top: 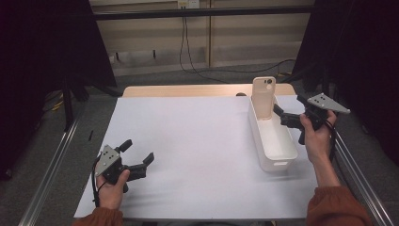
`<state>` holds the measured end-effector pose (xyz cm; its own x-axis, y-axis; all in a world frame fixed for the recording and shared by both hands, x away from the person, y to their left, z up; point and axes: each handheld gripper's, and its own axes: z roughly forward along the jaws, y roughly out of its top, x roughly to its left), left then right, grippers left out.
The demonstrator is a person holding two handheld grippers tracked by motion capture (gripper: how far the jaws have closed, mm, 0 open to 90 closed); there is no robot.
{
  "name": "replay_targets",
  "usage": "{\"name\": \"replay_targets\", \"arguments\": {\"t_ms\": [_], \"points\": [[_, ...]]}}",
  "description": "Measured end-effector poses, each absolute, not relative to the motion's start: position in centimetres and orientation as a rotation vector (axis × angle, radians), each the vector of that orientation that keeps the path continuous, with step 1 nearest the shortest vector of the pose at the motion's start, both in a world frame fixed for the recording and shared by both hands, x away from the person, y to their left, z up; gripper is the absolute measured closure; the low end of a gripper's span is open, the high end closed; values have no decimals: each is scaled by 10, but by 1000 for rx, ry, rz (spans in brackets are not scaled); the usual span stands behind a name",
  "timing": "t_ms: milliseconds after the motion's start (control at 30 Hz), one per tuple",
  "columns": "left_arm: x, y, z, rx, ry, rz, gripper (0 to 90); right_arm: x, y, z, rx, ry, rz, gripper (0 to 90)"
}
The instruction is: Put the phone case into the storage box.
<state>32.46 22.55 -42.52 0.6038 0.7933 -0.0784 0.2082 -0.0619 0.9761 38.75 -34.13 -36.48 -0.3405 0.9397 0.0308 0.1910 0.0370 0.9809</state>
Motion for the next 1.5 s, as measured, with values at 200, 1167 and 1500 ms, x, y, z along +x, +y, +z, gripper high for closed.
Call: {"name": "replay_targets", "arguments": {"t_ms": [200,1167,1500], "points": [[323,227,-425,1592,861,592,34,372,-345,-366,1160,1623,1356,0],[319,228,-425,1608,847,593,33,309,-343,-383,1155,1601,1368,0],[316,229,-424,1607,844,588,33,287,-341,-393,1169,1591,1365,0]]}}
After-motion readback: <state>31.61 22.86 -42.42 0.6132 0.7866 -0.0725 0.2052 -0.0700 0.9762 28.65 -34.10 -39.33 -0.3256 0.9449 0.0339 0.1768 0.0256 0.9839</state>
